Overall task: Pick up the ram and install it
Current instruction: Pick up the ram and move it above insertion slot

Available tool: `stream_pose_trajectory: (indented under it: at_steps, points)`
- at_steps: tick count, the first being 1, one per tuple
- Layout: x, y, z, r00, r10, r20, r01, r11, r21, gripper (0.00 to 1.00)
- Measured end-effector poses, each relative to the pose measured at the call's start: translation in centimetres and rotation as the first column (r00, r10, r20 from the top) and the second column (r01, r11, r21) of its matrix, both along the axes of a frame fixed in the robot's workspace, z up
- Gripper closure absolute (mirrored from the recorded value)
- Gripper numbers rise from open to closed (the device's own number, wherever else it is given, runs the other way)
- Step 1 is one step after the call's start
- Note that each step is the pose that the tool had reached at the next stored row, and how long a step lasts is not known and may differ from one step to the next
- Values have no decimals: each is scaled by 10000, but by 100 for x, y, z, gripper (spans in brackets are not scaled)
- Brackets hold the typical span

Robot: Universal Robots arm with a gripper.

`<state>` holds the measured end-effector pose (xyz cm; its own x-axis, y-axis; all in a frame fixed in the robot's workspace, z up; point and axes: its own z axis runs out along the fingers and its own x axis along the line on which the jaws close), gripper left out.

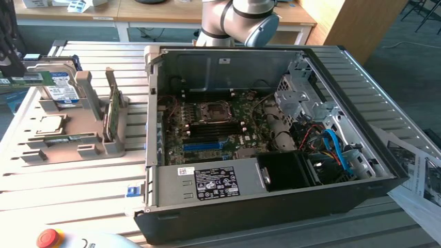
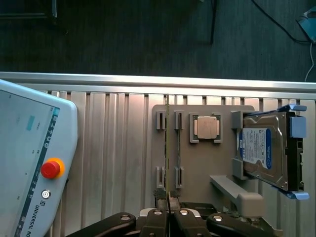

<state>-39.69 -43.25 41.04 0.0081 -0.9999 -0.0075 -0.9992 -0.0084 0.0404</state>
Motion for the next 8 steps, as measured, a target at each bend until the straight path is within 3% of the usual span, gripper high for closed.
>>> stream_pose_trajectory:
  at_steps: [8]
  points:
    - [6,0,6,10000,-2,-1,2,10000,-1,88]
